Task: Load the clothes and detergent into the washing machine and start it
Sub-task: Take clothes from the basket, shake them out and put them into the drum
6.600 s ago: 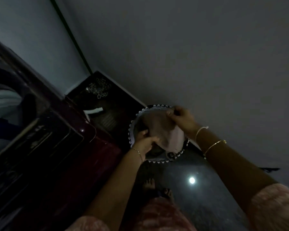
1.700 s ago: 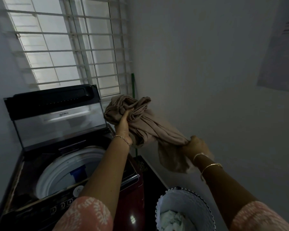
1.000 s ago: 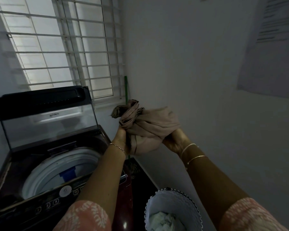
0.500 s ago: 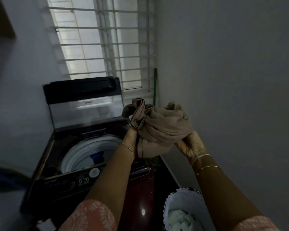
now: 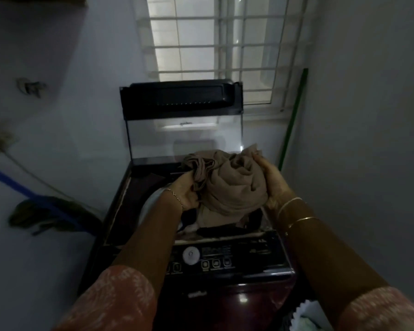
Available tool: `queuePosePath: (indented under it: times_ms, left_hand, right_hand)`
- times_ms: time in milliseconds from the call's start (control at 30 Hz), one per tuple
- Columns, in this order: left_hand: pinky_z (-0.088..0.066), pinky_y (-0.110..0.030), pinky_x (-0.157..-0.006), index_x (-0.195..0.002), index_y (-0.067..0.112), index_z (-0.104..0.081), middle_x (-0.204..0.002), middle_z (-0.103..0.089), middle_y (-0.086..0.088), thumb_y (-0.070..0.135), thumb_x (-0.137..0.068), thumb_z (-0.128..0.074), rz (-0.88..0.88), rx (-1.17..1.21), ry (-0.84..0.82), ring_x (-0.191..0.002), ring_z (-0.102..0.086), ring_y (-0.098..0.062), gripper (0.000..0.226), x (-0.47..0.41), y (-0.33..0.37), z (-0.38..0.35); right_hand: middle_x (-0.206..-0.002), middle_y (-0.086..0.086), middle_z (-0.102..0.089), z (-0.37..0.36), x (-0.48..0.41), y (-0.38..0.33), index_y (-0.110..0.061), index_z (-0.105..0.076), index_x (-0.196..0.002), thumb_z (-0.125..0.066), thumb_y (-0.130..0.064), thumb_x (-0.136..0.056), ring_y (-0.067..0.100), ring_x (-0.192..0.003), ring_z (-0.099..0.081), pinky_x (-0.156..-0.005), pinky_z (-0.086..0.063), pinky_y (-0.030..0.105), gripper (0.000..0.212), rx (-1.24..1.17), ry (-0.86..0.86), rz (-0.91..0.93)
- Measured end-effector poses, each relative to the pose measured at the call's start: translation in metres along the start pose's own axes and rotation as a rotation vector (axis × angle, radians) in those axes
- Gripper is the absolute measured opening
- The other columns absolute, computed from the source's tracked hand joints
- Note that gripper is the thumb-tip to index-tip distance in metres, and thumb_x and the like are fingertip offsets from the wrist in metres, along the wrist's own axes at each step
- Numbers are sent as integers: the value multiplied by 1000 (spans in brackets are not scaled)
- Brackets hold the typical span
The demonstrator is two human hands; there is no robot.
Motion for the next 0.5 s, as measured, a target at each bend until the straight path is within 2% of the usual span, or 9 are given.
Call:
queuePosePath:
  times_ms: [33, 100, 167, 233, 367, 433, 500]
  left_hand:
    - [-46, -44, -99, -117, 10, -64, -116, -65, -12, 50, -96, -46, 34, -13, 52, -106, -59, -29, 49, -15, -2, 18]
    - [-43, -51, -103, -134, 9, -53, -134, -56, -14, 47, -98, -39, 80, -46, 103, -121, -53, -34, 54, -48, -6, 50]
    - [-39, -56, -106, -143, 7, -39, -148, -41, -13, 32, -100, -35, 94, -63, 181, -131, -45, -38, 50, -68, -9, 73]
    - [-36, -50, -107, -144, 3, -35, -149, -38, -16, 23, -103, -29, 121, -43, 242, -135, -40, -38, 46, -83, -18, 95]
    - [-37, -46, -104, -135, 6, -49, -145, -45, -17, 33, -104, -29, 252, 17, 265, -132, -44, -31, 46, -115, -44, 121]
    - [-35, -44, -105, -141, 3, -41, -147, -42, -17, 23, -105, -27, 266, -2, 290, -136, -39, -32, 44, -131, -55, 132]
    - [-39, -44, -102, -142, -2, -36, -147, -40, -17, 15, -100, -38, 288, -138, 328, -134, -41, -35, 46, -146, -66, 144]
  right_hand:
    - [-101, 14, -70, -4, -18, 9, -8, -69, -103, -48, -36, -96, 26, -92, -67, -90, -55, 36, 36, 46, -13, -32]
    - [-105, 15, -69, -7, -50, 28, -7, -66, -109, -52, -33, -94, 28, -96, -67, -94, -52, 38, 33, 124, -2, -92]
    - [-116, 19, -66, -4, -80, 48, -5, -63, -118, -64, -34, -85, 32, -106, -64, -98, -50, 42, 44, 190, 26, -131]
    - [-121, 21, -64, 5, -106, 72, -4, -62, -121, -72, -37, -77, 34, -111, -62, -96, -50, 43, 56, 250, 63, -186]
    - [-110, 20, -69, 33, -142, 112, -4, -66, -113, -69, -32, -83, 34, -100, -67, -83, -55, 40, 41, 304, 140, -245]
    - [-109, 20, -69, 45, -157, 129, -7, -69, -106, -68, -28, -85, 34, -98, -68, -85, -54, 42, 29, 300, 155, -274]
    - [-109, 18, -70, 55, -168, 142, -9, -69, -105, -66, -26, -86, 34, -99, -68, -89, -54, 45, 25, 353, 169, -307]
Point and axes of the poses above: each hand's wrist, its own x-axis away from the middle knuckle, its own z-axis out of the back of the hand, y = z × x, the point moved 8 cm from there along -x, towards the middle knuckle
